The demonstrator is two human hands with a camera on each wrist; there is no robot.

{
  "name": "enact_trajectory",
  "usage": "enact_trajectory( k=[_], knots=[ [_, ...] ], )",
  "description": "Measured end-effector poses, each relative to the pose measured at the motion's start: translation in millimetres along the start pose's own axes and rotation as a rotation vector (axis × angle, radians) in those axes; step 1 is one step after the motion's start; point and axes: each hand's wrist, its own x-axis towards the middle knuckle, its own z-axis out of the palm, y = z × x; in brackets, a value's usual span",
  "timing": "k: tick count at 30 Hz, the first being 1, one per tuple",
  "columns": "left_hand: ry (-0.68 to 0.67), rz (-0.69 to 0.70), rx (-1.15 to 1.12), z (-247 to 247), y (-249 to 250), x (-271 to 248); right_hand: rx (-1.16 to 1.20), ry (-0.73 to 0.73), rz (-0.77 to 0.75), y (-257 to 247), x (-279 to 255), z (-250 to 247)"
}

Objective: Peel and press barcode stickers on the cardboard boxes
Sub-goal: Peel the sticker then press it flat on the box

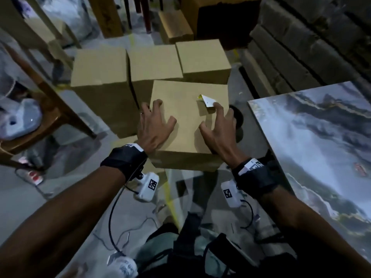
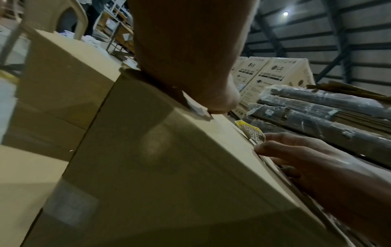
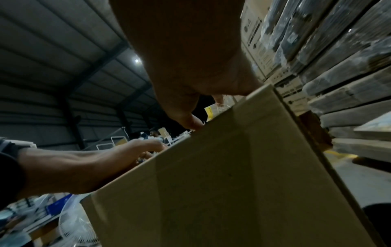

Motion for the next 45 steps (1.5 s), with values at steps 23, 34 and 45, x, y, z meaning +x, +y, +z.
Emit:
enact_trajectory(
  k=[23, 34, 45],
  knots=[
    [0.005, -0.361, 0.075, -5, -232, -14, 0.087, -0.381, -0.128, -52, -5, 234],
    [0.055, -0.394, 0.118, -14, -243, -8, 0.109, -0.391, -0.164, -59, 0, 244],
    [-0.007, -0.185, 0.311, -3, -208, 1, 0.106, -0.395, -0.226, -55, 1, 233]
  ],
)
